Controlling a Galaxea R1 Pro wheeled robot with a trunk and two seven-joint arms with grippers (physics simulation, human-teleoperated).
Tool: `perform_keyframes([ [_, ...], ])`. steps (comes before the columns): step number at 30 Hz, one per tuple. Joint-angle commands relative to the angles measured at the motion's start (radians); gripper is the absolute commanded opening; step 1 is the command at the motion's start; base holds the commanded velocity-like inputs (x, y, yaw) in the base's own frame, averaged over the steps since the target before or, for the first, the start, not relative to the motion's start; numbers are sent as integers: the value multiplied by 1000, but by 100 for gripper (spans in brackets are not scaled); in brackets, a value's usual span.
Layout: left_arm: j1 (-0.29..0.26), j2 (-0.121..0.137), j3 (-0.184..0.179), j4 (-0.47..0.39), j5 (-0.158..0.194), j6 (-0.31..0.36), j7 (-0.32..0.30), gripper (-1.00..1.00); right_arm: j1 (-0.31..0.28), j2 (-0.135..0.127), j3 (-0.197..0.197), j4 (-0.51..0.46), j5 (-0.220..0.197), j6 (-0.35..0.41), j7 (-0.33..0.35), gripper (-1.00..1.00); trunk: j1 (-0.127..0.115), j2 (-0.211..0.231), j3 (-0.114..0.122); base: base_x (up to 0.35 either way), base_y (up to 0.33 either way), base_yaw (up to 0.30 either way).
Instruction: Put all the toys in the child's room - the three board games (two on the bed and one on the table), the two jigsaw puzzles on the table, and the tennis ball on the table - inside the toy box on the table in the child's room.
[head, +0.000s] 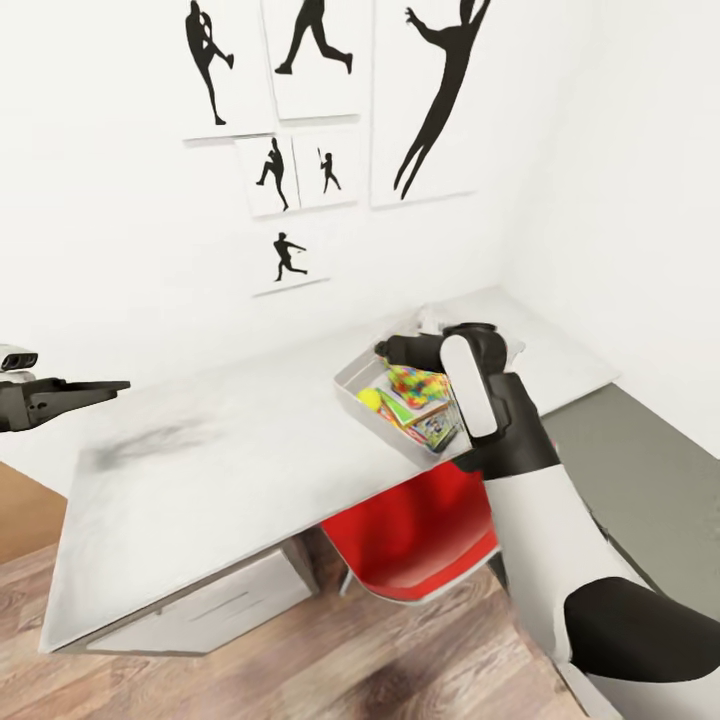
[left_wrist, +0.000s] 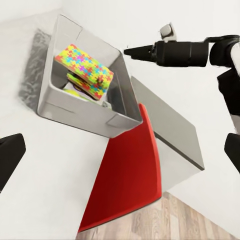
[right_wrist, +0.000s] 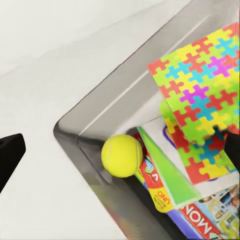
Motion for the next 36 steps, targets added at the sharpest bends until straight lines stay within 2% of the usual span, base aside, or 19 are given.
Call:
perform_keyframes([
  [1,0,0,0,0,-1,11,-4,100,-1,-2,-1,-32,-11,3,-10,100,1,-2,0,-2,-92,0],
  [3,0,0,0,2,-2,9,-4,100,0,-6,-8,-81,-26,3,-8,100,1,-2,3,-1,-60,0],
  [5,0,1,0,5,-3,2,-4,100,12,-14,-23,-129,-67,3,-8,100,1,-2,6,-1,-27,0],
  [7,0,1,1,13,-6,-4,-4,100,41,-36,-44,-172,-133,3,-7,100,1,-2,10,0,-14,0],
  [9,0,2,4,36,-13,-10,-4,100,92,-94,-76,-230,-242,3,-7,100,1,-2,13,0,-6,0],
  [12,0,11,19,106,-32,-39,-4,100,184,-204,-125,-294,-442,3,-3,100,1,-2,18,0,-2,0],
  [14,0,22,33,169,-43,-93,-4,100,261,-277,-186,-309,-577,3,20,100,1,-2,21,0,0,0],
  [15,1,24,37,197,-46,-111,-4,100,301,-311,-227,-313,-639,3,54,100,1,-2,23,0,0,0],
  [16,1,25,39,211,-47,-119,-4,100,321,-326,-249,-314,-666,3,78,100,1,-2,24,0,0,0],
  [17,1,27,41,237,-49,-131,-4,100,360,-354,-294,-316,-709,3,138,100,1,-2,26,0,0,0],
  [19,1,29,43,282,-51,-149,-4,100,450,-395,-379,-318,-754,3,310,100,1,-2,29,0,0,0],
  [21,1,29,43,306,-50,-164,-4,100,544,-415,-449,-317,-766,3,478,100,1,-2,32,-21,0,0],
  [22,1,29,44,309,-50,-166,-4,100,566,-418,-466,-317,-767,3,512,100,1,-2,34,-61,-5,0],
  [24,2,28,43,317,-49,-171,-4,100,653,-423,-541,-318,-768,3,622,100,1,-2,37,-154,-46,0],
  [26,2,28,43,320,-48,-173,-4,100,720,-424,-602,-318,-769,3,707,100,1,-2,41,-215,-94,0],
  [29,25,28,43,326,-44,-174,-4,100,840,-414,-696,-319,-767,-5,923,100,1,-2,46,-122,-70,0],
  [31,68,28,45,327,-33,-174,-4,100,919,-403,-720,-318,-751,-69,1060,100,1,-2,49,-38,-22,0],
  [34,114,26,45,328,6,-174,-4,100,1018,-397,-727,-318,-667,-198,1186,100,1,-2,54,-14,-8,0],
  [36,159,26,46,328,40,-174,-4,100,1064,-394,-718,-319,-600,-277,1315,100,1,-2,57,-13,-3,0],
])
